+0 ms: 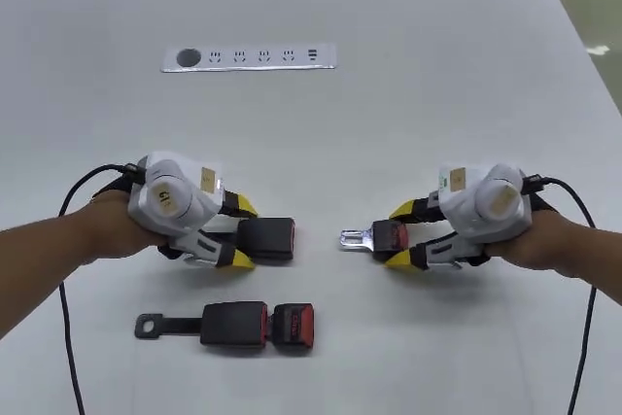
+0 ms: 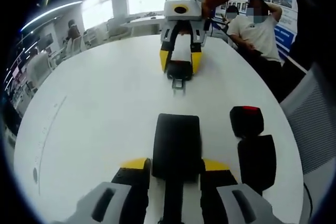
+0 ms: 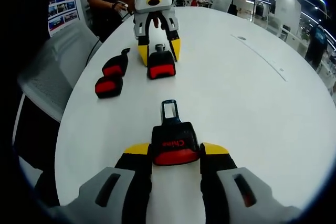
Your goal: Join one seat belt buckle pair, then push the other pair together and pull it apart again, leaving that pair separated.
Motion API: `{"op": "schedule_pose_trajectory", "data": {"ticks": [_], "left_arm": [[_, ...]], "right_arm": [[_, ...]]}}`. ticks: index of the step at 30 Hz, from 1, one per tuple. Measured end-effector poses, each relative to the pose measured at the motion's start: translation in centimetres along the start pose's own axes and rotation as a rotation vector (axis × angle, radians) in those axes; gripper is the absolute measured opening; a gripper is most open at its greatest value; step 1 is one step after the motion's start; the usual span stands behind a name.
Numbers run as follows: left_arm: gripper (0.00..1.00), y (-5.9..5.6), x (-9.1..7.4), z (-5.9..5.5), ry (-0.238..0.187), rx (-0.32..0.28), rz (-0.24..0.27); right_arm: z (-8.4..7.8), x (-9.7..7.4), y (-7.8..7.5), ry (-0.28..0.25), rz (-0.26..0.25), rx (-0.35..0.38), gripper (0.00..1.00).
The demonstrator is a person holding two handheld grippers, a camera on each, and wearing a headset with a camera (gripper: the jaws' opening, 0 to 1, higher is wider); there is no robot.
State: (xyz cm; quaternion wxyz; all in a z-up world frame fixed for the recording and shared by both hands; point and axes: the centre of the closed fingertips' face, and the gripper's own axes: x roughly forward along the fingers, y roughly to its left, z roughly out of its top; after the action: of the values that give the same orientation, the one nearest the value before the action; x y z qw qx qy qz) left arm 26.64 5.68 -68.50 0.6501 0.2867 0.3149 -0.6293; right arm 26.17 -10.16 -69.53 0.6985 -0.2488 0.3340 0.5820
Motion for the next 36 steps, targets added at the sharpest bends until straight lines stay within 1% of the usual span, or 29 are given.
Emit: {"op": "schedule_pose_trajectory", "data": {"ticks": [1,5,7,13,20,25,29,36], "left_arm": [[0.34,0.12,-0.1,0.01,0.004,0.009,0.004],[0.33,0.04,-0.23,0.23,-0.002,0.0,0.006],[0.33,0.05,-0.24,0.24,-0.002,0.0,0.008],[0.33,-0.07,-0.1,0.41,0.012,0.008,0.004],[0.33,-0.09,0.01,0.37,0.029,0.008,0.0],[0.33,-0.2,0.08,0.49,0.035,0.004,-0.001],[0.33,-0.04,0.14,0.19,0.042,0.003,-0.001],[0.33,-0.14,0.17,0.28,0.05,0.001,0.0]], "right_arm": [[0.02,-0.05,0.1,0.001,0.0,0.002,0.34],[0.07,-0.27,0.27,0.011,0.013,-0.014,0.33],[-0.02,-0.3,0.27,0.028,0.02,-0.028,0.33],[-0.02,-0.46,0.46,0.068,0.03,-0.04,0.33],[-0.13,-0.66,0.29,0.097,0.028,-0.034,0.33],[0.08,-0.56,0.38,0.11,0.021,-0.028,0.33],[0.21,-0.5,0.1,0.112,0.015,-0.023,0.33],[0.8,0.28,0.04,0.114,0.01,-0.022,0.33]]}}
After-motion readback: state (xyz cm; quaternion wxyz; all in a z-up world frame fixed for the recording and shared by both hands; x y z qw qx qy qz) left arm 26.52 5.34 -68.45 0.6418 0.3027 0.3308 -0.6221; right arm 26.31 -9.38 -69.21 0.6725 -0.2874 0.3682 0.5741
